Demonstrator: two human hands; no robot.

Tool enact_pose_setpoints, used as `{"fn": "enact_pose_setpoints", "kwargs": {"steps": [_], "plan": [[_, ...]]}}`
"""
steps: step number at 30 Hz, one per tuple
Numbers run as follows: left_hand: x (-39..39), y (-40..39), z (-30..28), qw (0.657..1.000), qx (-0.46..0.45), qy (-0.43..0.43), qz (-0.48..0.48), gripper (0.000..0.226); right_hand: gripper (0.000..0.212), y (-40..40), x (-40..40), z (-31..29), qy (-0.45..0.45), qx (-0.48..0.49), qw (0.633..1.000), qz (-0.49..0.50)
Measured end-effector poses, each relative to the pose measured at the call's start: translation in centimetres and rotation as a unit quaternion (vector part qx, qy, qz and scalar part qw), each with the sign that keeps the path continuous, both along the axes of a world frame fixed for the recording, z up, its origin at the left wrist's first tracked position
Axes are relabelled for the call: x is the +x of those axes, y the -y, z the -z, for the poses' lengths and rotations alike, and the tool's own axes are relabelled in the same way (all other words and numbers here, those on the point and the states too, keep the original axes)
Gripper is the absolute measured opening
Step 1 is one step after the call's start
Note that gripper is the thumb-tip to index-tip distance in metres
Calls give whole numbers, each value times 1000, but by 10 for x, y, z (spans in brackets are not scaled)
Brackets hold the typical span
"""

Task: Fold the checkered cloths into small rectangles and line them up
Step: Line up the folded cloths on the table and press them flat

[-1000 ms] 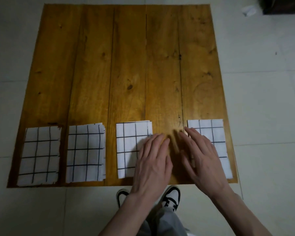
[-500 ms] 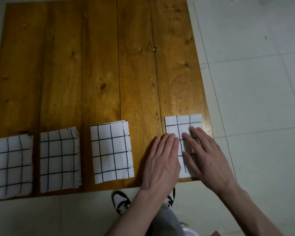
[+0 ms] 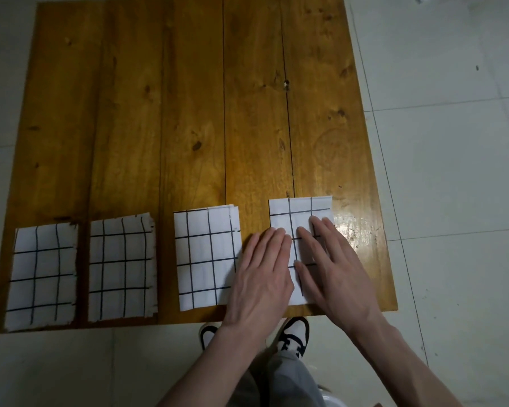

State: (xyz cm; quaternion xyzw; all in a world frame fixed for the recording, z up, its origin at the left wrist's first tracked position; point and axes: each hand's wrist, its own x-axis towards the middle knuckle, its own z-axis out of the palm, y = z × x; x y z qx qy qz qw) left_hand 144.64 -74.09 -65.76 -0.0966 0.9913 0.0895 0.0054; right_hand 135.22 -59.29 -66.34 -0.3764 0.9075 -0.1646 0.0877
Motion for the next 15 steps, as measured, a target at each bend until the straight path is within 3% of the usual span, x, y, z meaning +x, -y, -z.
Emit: {"fn": "enact_pose_setpoints", "kwargs": {"steps": [15], "plan": [[13, 6, -3, 1000, -2, 4, -10, 64, 55, 4, 5, 0, -12, 8, 1000, -25]]}}
